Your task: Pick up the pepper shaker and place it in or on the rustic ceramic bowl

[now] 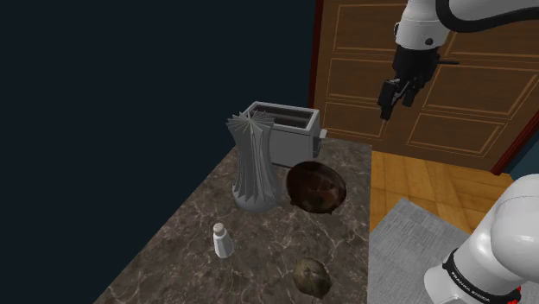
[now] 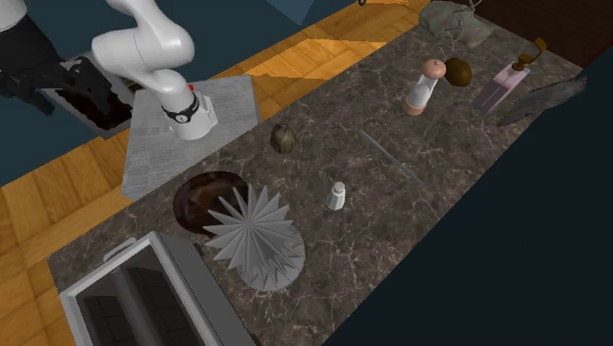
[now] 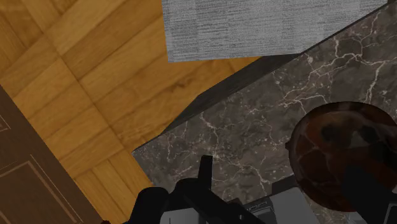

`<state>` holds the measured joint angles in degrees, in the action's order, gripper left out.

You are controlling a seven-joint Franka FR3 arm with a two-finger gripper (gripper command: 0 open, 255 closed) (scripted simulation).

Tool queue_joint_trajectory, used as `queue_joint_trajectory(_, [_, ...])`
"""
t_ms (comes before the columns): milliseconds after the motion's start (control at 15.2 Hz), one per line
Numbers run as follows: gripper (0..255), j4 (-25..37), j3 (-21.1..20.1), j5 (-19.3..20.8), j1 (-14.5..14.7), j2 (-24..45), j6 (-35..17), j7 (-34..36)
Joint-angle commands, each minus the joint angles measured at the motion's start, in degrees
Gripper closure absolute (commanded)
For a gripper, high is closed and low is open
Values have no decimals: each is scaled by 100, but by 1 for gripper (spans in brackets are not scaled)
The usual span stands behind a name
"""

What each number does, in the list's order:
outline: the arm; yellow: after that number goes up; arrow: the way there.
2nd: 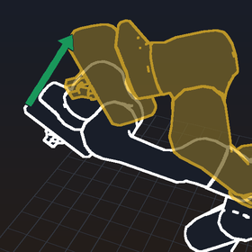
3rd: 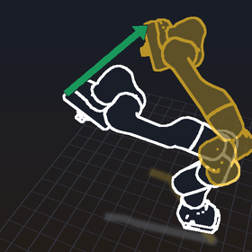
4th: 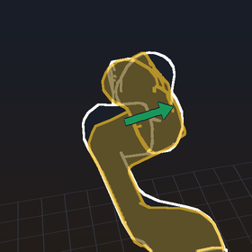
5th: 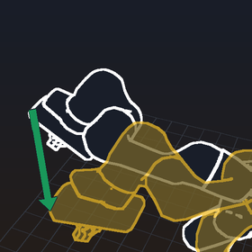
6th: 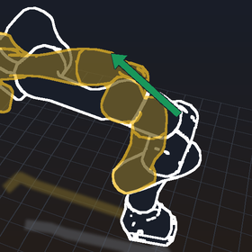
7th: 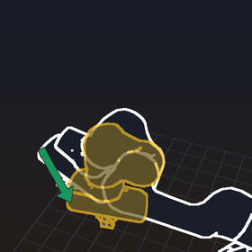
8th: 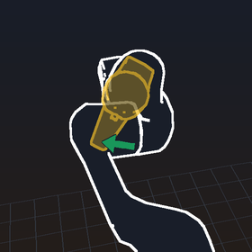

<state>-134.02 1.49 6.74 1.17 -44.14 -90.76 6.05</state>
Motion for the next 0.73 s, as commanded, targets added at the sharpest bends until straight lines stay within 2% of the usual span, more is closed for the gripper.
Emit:
queue_joint_trajectory(0, [0,0,0,0,0,0,0,0])
queue_joint_trajectory(660, [0,-209,-992,-577,466,788,-1100,1016])
